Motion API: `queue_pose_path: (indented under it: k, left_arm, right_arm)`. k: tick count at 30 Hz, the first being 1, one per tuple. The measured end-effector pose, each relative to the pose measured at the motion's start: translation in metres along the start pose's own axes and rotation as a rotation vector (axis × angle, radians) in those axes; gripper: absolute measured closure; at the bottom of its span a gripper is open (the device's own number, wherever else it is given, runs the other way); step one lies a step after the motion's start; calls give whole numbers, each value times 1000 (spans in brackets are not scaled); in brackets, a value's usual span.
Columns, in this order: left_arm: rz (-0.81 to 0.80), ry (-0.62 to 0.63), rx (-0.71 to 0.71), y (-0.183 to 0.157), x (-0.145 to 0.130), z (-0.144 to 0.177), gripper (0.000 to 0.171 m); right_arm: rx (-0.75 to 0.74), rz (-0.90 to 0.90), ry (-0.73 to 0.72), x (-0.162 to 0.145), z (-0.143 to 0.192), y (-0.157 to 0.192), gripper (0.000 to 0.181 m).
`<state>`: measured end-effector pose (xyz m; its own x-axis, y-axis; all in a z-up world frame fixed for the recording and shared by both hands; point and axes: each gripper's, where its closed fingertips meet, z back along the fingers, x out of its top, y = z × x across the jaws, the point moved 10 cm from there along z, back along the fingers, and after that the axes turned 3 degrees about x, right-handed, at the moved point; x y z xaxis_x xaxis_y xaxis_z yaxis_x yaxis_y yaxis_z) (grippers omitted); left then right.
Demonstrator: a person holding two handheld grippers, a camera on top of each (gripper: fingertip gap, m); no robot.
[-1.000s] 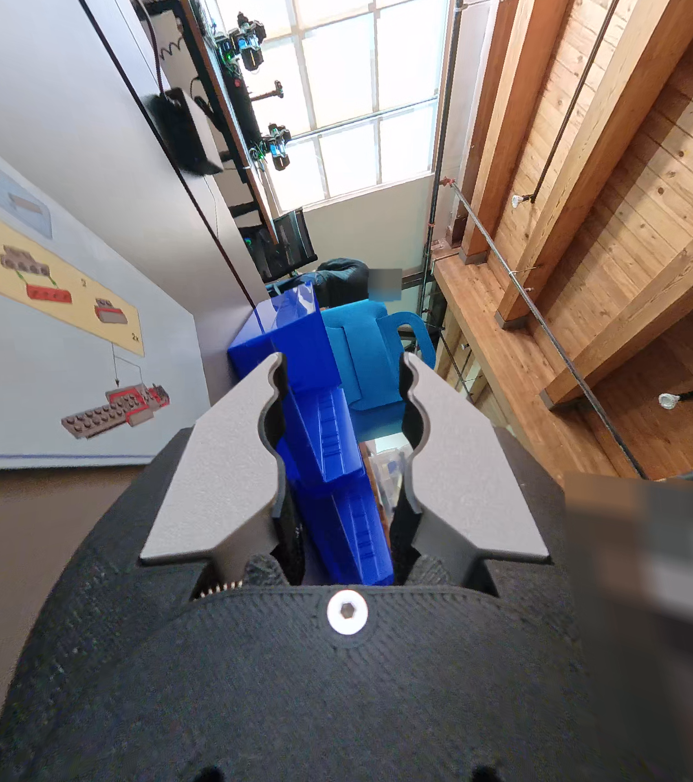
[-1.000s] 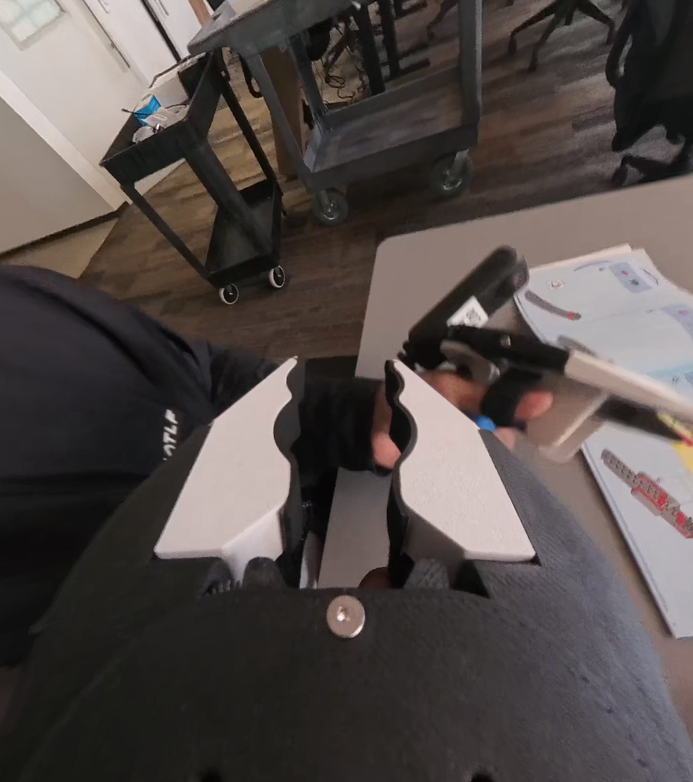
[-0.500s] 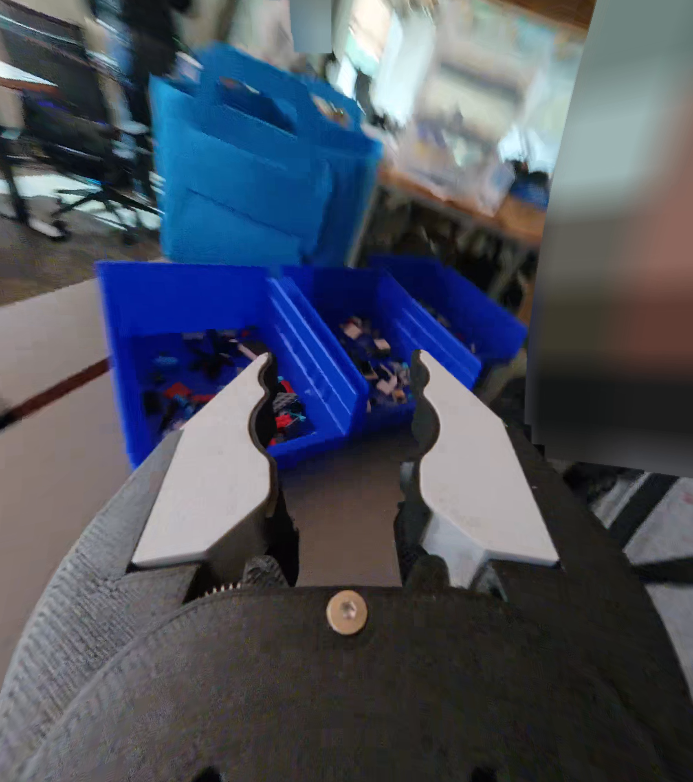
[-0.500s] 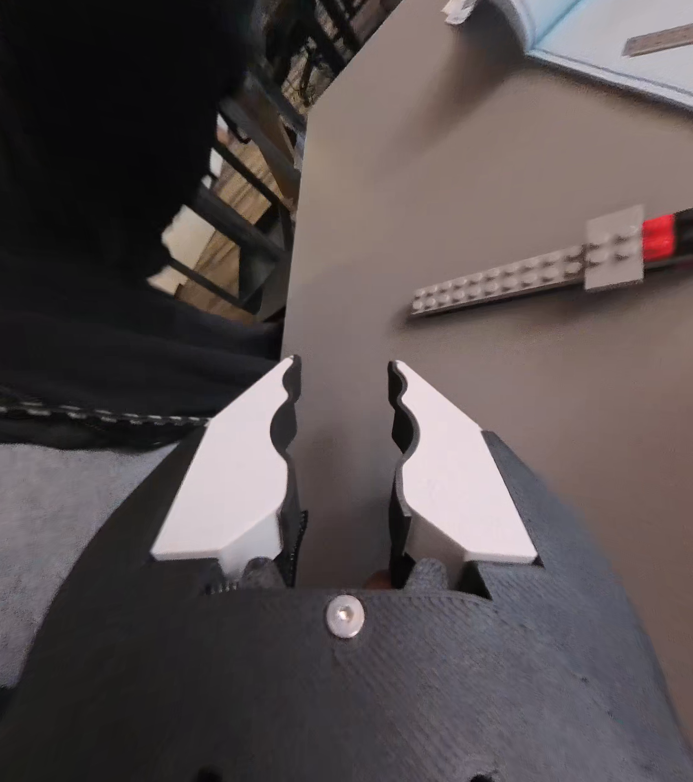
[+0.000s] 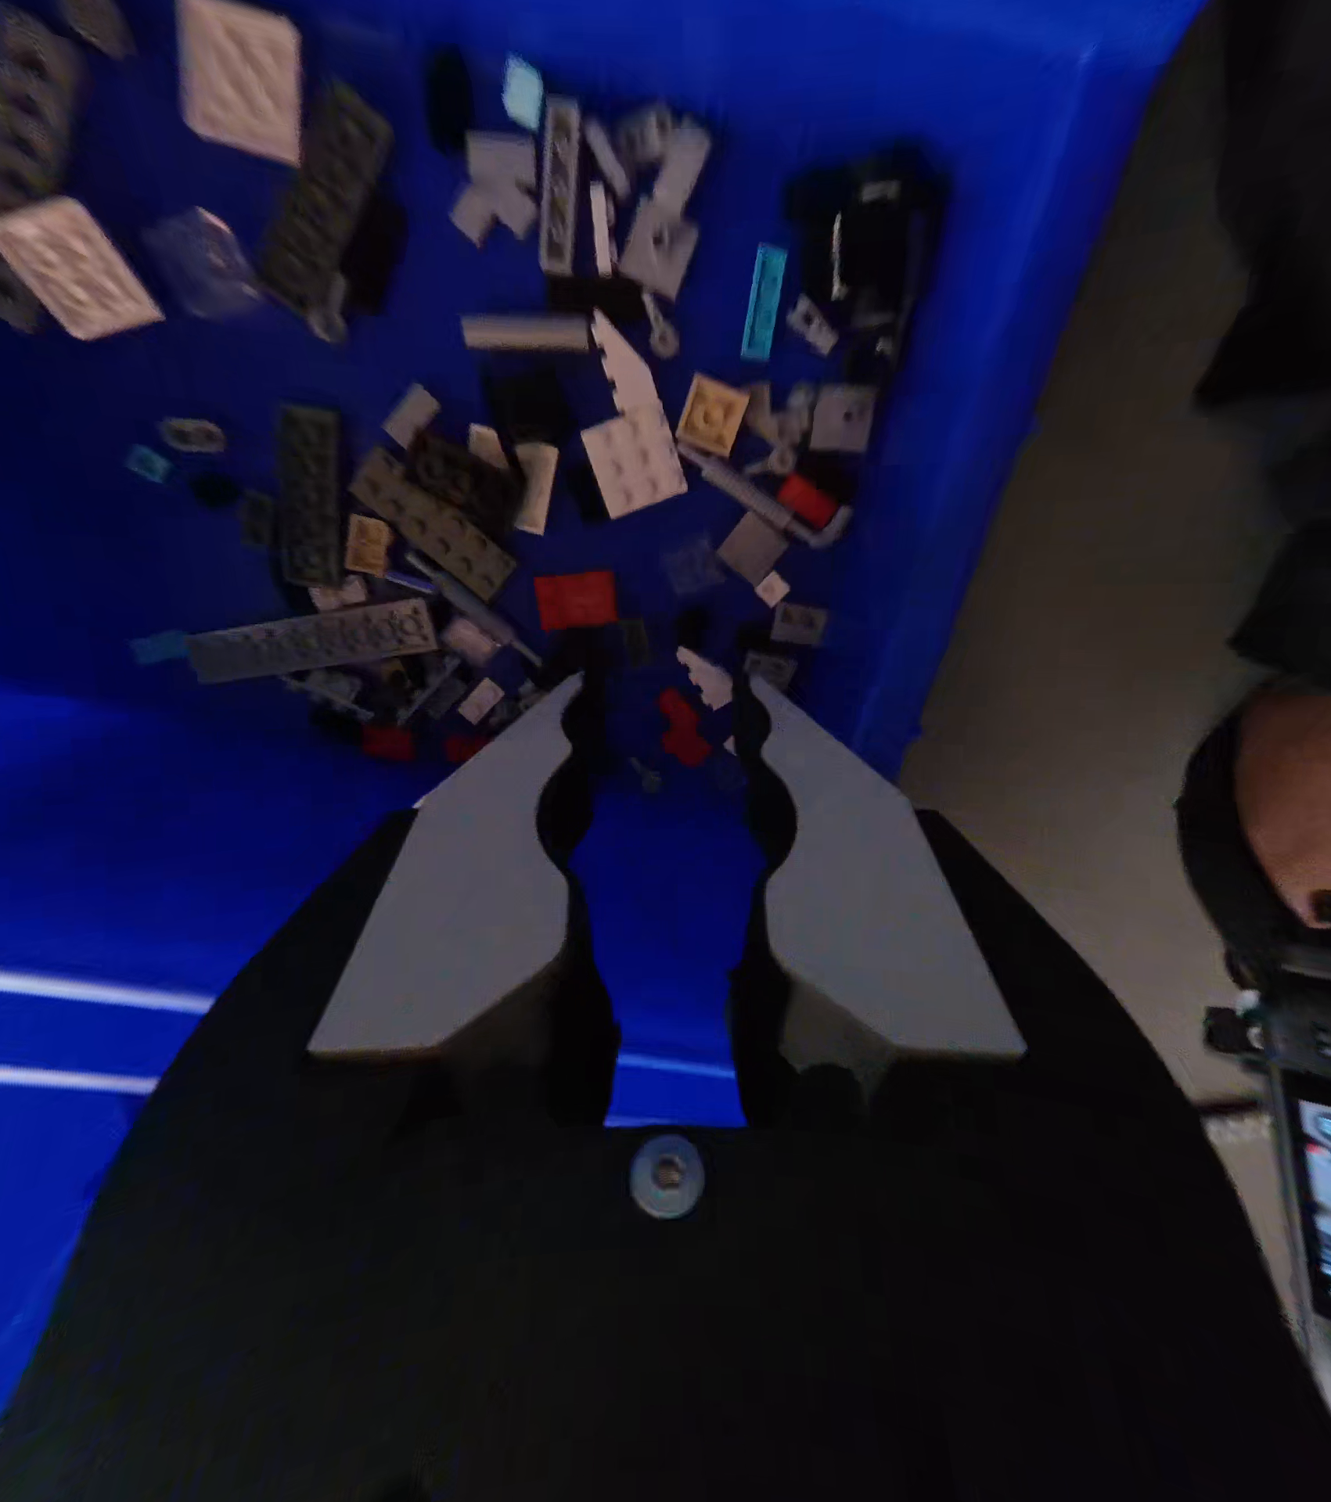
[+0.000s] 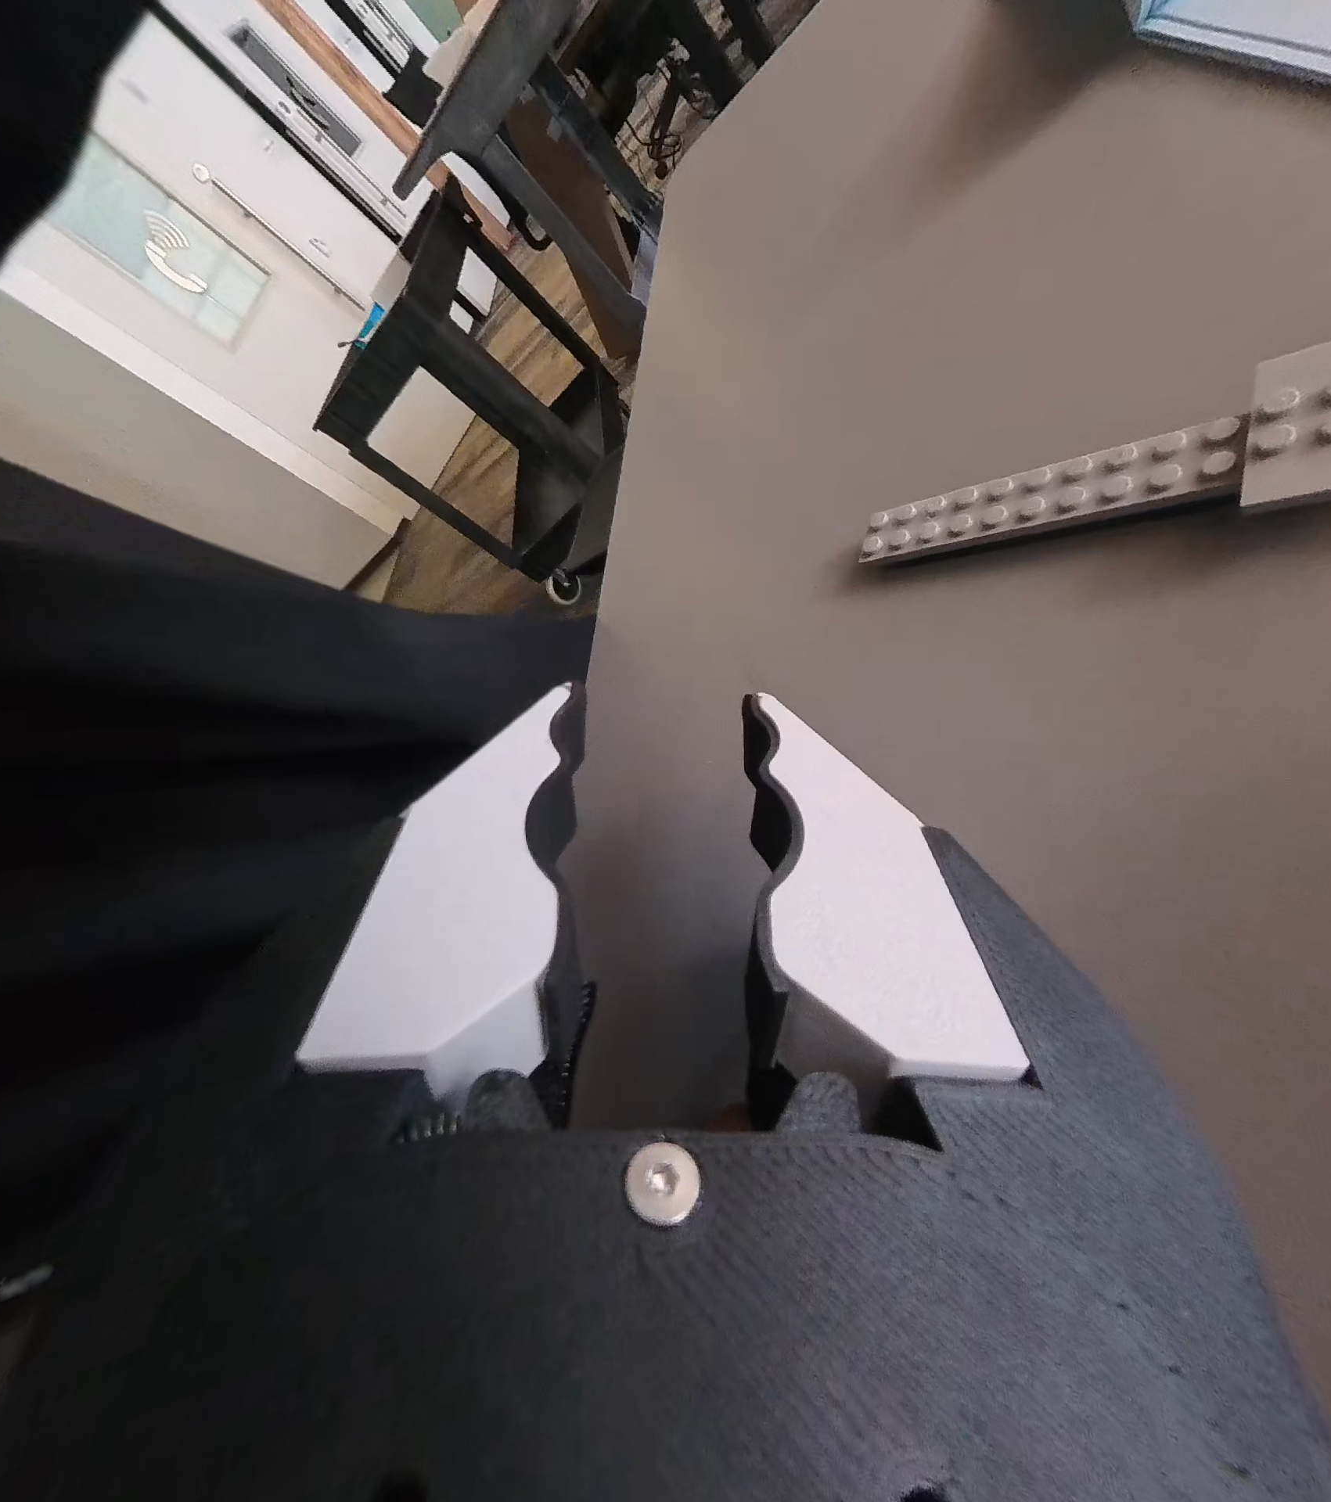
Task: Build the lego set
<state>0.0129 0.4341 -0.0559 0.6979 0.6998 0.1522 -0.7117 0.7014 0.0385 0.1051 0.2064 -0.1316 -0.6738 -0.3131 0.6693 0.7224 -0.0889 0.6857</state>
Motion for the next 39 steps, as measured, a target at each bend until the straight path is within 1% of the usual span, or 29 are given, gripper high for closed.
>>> queue_pose_path:
  k: [2, 4, 6, 9, 14, 18, 25, 29, 32, 34, 37, 39]
  left_arm:
    - [-9, 97, -14, 1, 3, -13, 144]
    - [22, 172, -35, 0, 5, -25, 145]
    - [76, 227, -47, -1, 5, -34, 148]
    - [146, 287, -34, 0, 2, -41, 148]
    - [254, 276, -34, 4, 1, -41, 151]
    - [272, 306, -2, 4, 2, -45, 152]
    - [300, 353, -19, 1, 0, -52, 153]
    - [305, 368, -8, 2, 1, -53, 159]
    - [308, 361, -7, 3, 1, -53, 162]
    - [314, 332, -16, 3, 1, -51, 163]
    - [356, 205, 2, 5, 4, -36, 163]
    - [404, 79, 12, 5, 5, -18, 163]
  right_arm:
    - [-10, 26, 6, -1, -1, 2, 140]
    - [-25, 55, 12, -1, -2, 5, 140]
    - [-38, 82, 17, -2, -2, 8, 140]
    - [-58, 110, 20, -3, -3, 10, 140]
    - [-76, 131, 17, -4, -3, 12, 140]
    - [-77, 131, 18, -4, -3, 12, 140]
    - [-69, 123, 20, -3, -3, 11, 141]
    - [-67, 118, 18, -3, -3, 11, 141]
    - [-67, 117, 15, -3, -2, 11, 141]
    - [-67, 115, 12, -3, -2, 10, 141]
    - [-68, 113, 5, -3, -2, 10, 141]
    - [-68, 111, -2, -3, -1, 10, 141]
